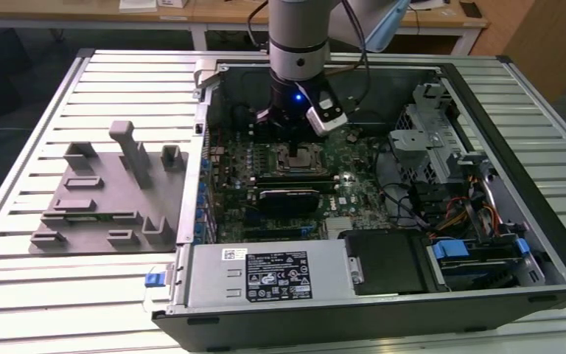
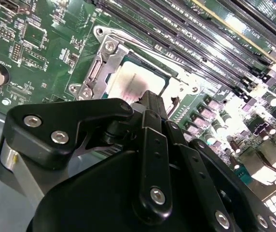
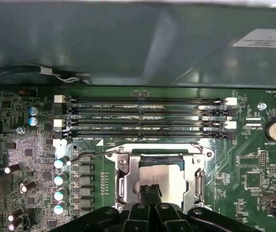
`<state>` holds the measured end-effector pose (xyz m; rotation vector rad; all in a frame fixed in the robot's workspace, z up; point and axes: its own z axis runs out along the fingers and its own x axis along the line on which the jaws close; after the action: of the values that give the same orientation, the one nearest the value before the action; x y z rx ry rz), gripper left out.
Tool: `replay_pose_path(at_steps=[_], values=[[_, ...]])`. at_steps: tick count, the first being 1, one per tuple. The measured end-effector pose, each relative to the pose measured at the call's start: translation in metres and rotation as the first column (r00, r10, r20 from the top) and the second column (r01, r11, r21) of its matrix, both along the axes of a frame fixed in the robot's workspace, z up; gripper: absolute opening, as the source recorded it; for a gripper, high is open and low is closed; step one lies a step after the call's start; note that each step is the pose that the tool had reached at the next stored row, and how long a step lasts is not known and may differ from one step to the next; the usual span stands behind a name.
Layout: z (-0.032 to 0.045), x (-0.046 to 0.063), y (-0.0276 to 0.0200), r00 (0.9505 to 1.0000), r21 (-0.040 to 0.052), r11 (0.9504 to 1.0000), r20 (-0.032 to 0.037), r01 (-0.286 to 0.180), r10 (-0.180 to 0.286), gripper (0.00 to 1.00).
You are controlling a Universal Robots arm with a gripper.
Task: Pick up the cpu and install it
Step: 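Close the cpu cover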
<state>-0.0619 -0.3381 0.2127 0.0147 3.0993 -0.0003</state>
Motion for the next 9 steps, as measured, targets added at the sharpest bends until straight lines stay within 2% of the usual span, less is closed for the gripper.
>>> replay_pose_path(at_steps=[9], values=[[-0.0032, -0.0040, 0.0001, 1.0000, 0.0002, 1.0000, 0.0001, 0.000, 0.000, 0.11]])
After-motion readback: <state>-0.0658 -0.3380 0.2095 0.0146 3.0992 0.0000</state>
